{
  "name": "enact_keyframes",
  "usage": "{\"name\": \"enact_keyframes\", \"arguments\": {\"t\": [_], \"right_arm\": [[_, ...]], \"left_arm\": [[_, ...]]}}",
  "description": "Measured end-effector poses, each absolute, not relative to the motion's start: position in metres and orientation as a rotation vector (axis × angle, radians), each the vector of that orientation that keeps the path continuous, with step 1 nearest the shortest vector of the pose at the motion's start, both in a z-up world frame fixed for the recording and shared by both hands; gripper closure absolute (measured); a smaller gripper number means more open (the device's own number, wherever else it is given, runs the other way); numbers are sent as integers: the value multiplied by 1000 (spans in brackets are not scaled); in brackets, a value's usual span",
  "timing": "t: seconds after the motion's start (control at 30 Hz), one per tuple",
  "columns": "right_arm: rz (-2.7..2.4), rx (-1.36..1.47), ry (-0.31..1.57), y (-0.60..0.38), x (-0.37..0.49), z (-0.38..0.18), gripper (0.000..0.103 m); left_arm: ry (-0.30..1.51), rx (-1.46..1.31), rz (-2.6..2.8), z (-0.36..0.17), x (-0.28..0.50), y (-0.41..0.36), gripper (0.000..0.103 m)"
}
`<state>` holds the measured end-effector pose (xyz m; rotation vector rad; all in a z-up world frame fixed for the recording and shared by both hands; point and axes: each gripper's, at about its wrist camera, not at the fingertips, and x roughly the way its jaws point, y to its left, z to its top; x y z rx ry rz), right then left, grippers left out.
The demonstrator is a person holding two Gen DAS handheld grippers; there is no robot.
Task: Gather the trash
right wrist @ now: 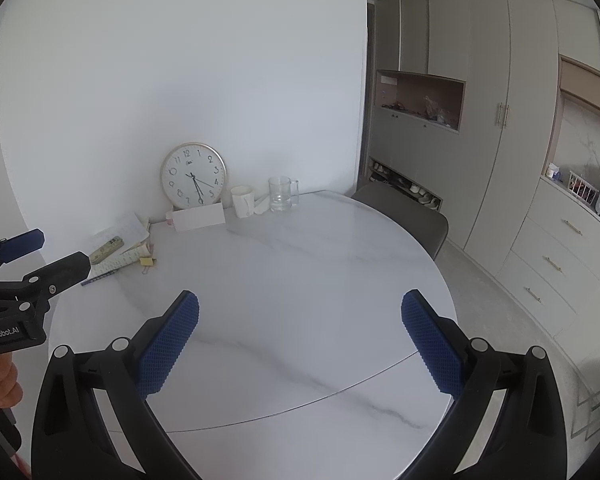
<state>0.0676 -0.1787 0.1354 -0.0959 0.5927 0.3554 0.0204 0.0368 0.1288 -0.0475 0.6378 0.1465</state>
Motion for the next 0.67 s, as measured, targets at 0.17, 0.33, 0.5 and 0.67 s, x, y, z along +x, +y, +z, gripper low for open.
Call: {"name": "enact_keyframes", "arguments": {"t": [0.17,0.33,0.5,0.67], "right_arm": [[355,-99,599,-177,70,135,2],[354,-100,601,-177,70,136,2],[355,-102,602,-178,70,135,2],[355,-105,604,-179,68,133,2]], "left_arm": [[621,-53,161,129,18,38,8],[602,-46,168,131,17,37,8],[619,-65,143,131,18,38,8],[617,-51,142,131,18,35,8]]}}
